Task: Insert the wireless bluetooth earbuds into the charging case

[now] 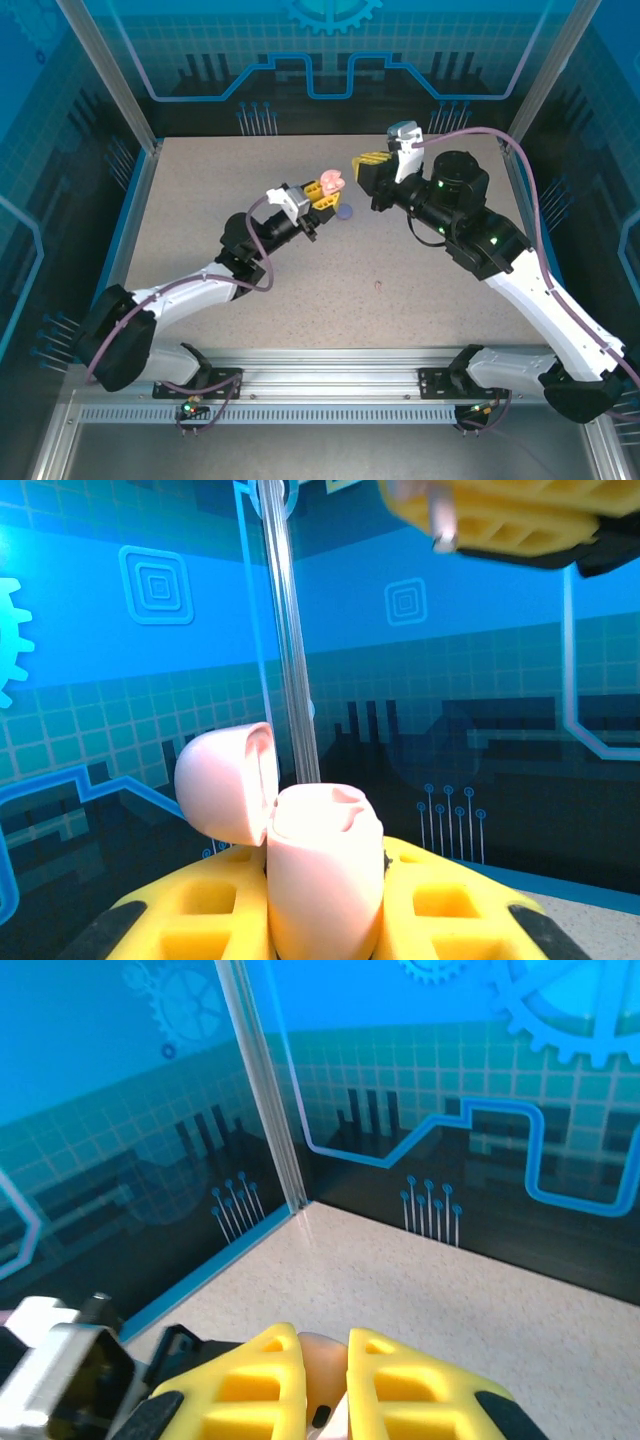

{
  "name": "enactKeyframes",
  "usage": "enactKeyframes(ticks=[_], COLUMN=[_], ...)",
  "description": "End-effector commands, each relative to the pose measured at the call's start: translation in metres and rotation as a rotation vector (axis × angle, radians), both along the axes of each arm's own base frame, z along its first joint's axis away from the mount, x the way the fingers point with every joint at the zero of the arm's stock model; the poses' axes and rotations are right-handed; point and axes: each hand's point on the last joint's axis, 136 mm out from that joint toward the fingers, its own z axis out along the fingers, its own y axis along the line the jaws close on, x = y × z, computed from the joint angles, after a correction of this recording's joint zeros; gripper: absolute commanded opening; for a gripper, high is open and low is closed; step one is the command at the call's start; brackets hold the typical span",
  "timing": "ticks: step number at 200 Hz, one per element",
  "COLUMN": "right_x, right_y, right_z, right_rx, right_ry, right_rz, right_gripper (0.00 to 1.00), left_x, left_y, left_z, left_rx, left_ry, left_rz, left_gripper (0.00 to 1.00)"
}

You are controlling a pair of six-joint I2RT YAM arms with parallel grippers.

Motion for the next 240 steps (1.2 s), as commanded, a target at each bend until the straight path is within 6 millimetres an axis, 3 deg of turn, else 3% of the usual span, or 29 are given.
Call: enactKeyframes(ticks=[1, 97, 240], right_x=[-0.007, 0.007, 0.025], right_y=[0.015, 0.033, 0.023], right_z=[0.009, -0.022, -0.049], right_rx=[-0.01, -0.117, -0.151], right_ry=[-0.091, -0.086, -0.026], right_rz=[0.068, 0.071, 0.015], right_gripper=[0.13, 0.12, 0.1], left_x=[-0.002, -0.002, -0.007], left_y=[0.0, -0.005, -0.006], left_z=[0.033, 0.031, 0.034], left_rx=[-0.068, -0.057, -0.05], left_ry=[-0.108, -0.094, -0.09], left_rz=[0.012, -0.004, -0.009], left_gripper=[0.0, 0.0, 0.0])
